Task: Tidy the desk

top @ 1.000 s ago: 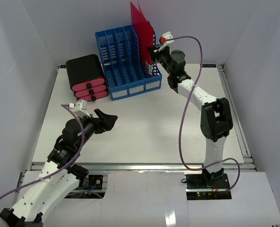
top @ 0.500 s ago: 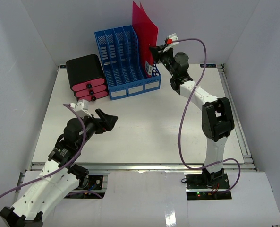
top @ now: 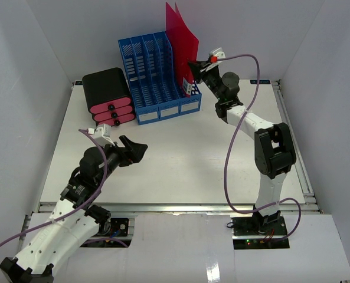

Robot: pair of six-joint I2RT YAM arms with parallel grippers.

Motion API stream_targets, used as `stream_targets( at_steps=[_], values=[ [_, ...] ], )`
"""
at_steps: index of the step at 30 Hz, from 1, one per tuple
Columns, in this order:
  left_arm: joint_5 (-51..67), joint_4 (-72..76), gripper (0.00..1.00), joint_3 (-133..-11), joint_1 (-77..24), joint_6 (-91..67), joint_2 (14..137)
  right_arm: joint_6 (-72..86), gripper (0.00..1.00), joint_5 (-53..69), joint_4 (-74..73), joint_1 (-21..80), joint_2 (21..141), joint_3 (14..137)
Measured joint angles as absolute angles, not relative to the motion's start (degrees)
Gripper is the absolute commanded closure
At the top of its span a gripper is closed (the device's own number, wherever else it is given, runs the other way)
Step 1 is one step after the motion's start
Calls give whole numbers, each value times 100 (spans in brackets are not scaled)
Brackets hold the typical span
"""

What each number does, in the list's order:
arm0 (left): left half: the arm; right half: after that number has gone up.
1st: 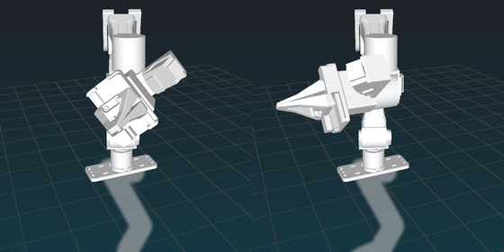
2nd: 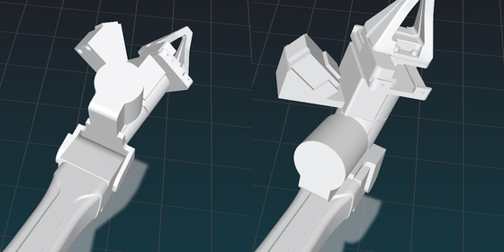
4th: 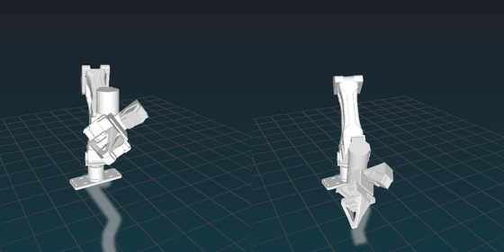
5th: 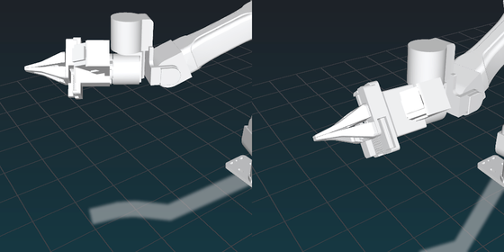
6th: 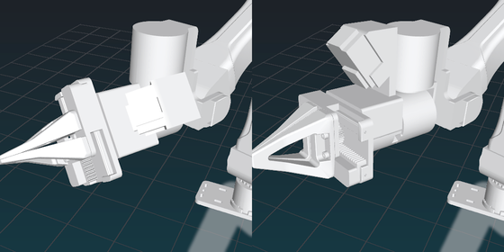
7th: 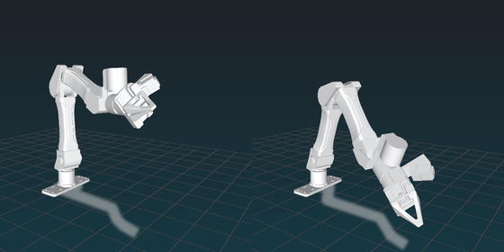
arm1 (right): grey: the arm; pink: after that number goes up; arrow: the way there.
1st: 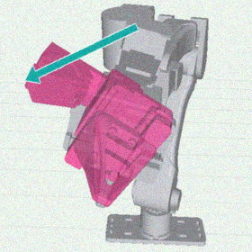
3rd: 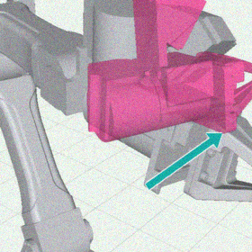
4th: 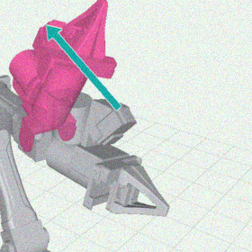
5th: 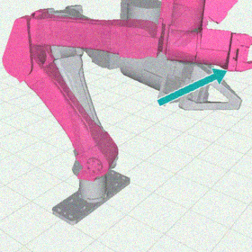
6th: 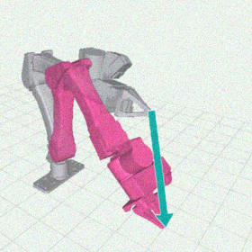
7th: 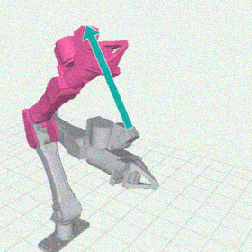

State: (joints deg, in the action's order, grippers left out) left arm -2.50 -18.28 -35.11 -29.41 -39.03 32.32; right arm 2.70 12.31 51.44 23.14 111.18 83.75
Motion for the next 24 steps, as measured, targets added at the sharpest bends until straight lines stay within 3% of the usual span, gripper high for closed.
stream_targets(
  at_steps=[24],
  values=[
    [-224,-1793,2,-3511,-2941,-3903,3201,805,92,2359,5590,1826,11099,8193]
  ],
)
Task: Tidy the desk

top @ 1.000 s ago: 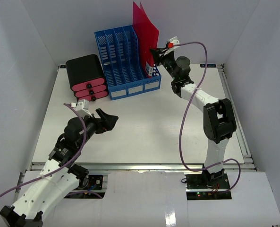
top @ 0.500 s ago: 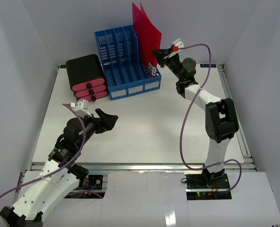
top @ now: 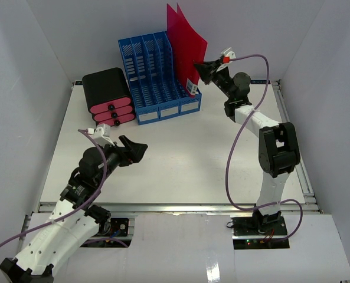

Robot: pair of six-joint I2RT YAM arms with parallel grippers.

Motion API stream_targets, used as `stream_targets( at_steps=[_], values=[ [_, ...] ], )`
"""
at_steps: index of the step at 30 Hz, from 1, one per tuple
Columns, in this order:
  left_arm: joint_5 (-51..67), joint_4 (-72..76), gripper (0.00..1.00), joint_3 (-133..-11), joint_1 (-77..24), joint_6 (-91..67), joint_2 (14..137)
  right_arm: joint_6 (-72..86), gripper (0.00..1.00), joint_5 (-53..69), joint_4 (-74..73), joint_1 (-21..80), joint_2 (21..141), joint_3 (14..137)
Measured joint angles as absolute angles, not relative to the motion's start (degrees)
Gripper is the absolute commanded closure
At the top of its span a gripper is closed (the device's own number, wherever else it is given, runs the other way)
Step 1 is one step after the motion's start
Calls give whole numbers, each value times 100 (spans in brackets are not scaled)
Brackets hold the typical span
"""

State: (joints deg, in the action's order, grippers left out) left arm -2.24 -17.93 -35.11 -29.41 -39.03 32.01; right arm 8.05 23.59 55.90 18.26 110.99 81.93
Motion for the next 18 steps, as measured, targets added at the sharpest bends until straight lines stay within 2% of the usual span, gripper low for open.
stream_targets(
  at_steps=[18],
  values=[
    [-82,-1595,2,-3518,-2941,-3862,3355,1174,92,3044,4972,1347,10350,8193]
  ],
)
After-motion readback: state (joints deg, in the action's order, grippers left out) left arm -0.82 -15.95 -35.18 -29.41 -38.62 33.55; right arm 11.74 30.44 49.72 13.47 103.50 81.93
